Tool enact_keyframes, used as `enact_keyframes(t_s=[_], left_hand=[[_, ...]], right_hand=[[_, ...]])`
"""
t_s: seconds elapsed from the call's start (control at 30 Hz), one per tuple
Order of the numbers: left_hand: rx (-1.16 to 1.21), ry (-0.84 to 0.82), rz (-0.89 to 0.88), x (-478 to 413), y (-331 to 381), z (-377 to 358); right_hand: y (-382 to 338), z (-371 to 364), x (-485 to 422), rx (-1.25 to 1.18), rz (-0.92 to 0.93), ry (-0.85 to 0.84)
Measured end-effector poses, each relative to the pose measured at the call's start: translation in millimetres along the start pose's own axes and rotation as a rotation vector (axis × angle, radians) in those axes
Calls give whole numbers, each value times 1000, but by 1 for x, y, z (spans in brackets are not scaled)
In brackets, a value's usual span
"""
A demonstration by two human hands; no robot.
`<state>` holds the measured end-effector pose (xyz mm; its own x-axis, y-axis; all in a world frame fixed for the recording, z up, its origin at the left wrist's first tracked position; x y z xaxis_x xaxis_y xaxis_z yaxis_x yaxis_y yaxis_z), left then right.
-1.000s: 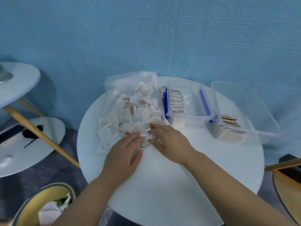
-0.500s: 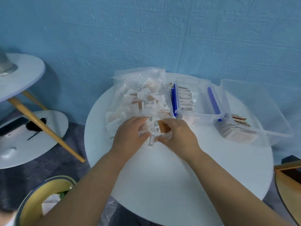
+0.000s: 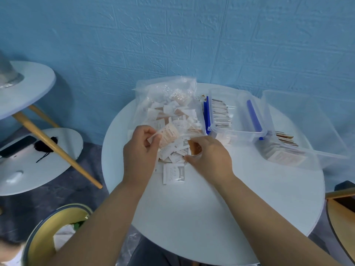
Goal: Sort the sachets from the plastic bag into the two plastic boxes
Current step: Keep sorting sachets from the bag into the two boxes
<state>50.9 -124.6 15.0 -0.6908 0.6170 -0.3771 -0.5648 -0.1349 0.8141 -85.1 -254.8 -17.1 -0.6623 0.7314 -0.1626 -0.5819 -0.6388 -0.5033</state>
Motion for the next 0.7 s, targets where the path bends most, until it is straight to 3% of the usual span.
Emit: enact_keyframes(t_s=[0.23, 0.5, 0.7], left_hand=[[39, 65, 33, 12, -6, 1], [101, 82, 6, 21, 3, -3], [84, 76, 3, 21, 1, -4]], right_hand=[[-5, 7, 2, 91, 19, -77], [-10, 10, 2, 189, 50, -3], [0, 36, 1, -95, 17, 156]])
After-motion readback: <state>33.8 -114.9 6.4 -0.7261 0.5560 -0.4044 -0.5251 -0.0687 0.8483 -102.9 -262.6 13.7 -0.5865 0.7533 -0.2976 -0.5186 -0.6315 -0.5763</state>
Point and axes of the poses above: each hand's wrist, its own x-axis away from the middle knuckle, its own z-axis out of the back of the hand, y = z × x, the point moved 8 cm from there along -x, towards the middle knuckle, and after that the axes turned 5 degrees about -y, right-handed, at the moved point
